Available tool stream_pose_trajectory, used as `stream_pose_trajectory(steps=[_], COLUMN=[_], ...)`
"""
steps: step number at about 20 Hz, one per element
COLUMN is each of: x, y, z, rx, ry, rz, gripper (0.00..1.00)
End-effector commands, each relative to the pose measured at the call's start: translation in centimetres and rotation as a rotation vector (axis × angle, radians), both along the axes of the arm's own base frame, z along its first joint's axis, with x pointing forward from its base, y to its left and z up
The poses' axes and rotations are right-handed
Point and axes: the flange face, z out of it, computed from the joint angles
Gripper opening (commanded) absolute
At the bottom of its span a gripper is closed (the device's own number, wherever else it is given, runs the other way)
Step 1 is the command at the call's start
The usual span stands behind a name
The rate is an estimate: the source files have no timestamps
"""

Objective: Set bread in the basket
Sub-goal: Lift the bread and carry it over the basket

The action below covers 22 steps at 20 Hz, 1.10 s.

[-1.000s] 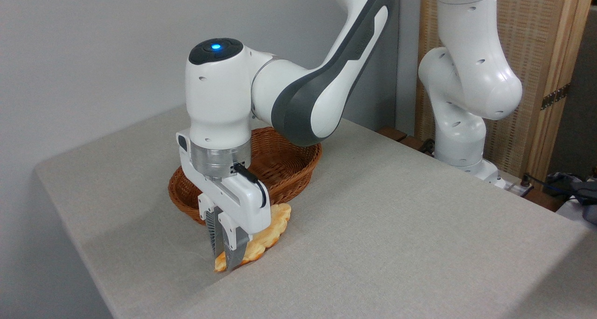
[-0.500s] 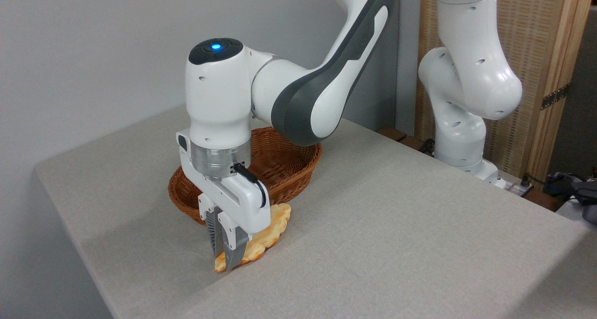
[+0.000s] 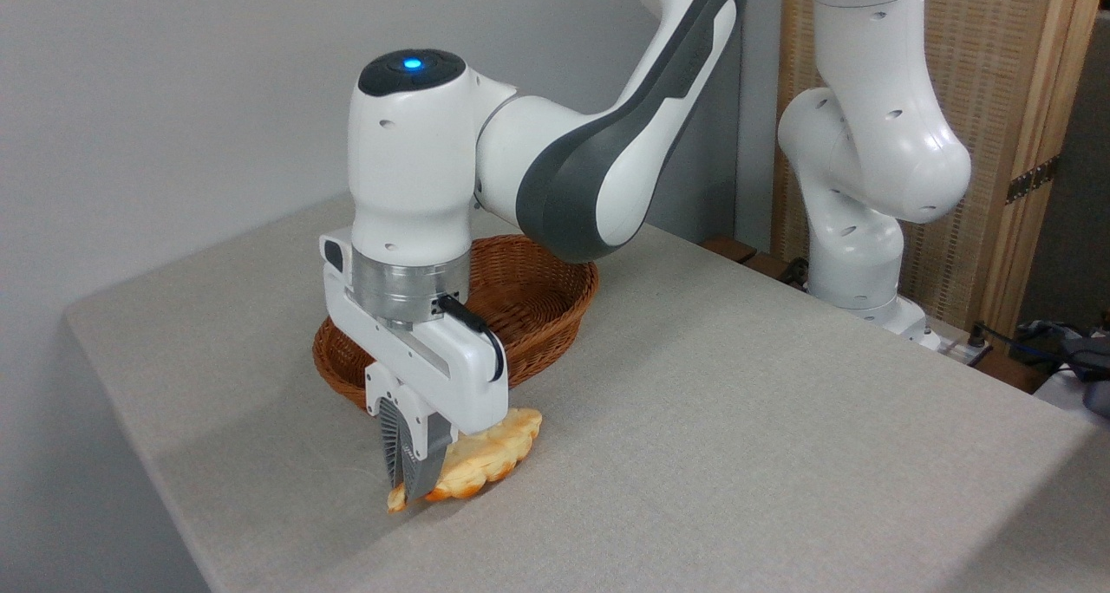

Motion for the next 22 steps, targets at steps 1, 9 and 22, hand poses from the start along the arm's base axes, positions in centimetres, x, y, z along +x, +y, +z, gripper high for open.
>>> stream_pose_trajectory(steps=[1,9,22], x=[0.4,0.3,-1.8], y=[1.0,0.8,-0.5], z=[2.6,6.5,11.5], rx=[-0.037,-0.063,-0.122], ry=[-0.012,-0.014,-0.002], rz=[0.012,-0.001,-0.021], gripper=[0.00,0.00,0.00])
